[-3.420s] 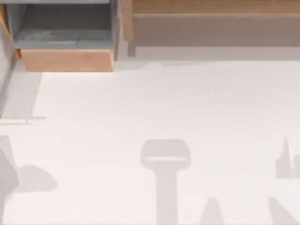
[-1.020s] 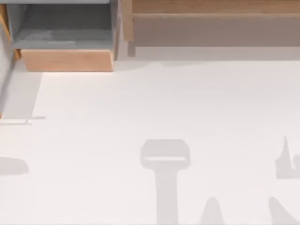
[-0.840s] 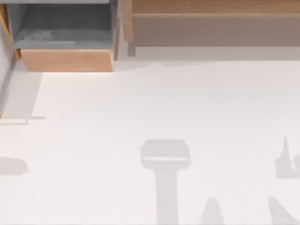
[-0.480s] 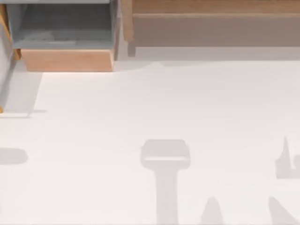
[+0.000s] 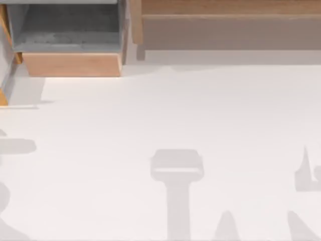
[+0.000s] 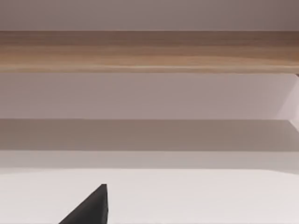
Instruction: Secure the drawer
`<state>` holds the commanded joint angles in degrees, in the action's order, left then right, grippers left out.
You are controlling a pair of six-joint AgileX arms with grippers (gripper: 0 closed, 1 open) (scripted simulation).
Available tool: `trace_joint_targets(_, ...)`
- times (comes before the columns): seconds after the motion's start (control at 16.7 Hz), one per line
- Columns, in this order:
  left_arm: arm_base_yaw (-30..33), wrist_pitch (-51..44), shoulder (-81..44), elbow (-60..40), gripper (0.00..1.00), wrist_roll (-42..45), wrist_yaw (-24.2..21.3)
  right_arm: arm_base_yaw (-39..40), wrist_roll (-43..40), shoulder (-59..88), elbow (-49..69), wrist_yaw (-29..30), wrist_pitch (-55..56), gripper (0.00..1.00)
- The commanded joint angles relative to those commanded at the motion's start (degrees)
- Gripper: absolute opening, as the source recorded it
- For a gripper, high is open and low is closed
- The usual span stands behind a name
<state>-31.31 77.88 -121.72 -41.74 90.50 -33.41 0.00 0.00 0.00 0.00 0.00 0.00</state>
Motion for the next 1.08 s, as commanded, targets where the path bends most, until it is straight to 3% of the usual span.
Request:
trace_joint_targets(0.48,4.5,-6.6,-5.4,-12.9,0.00,-0.1,4.6,0.0,0.0,0.0,0.0,0.0,0.0,1.00)
trace_joint_targets(1.08,5.8,-10.5,-8.6,-19.8,0.00,-0.3,6.5,0.0,0.0,0.0,0.0,0.0,0.0,1.00)
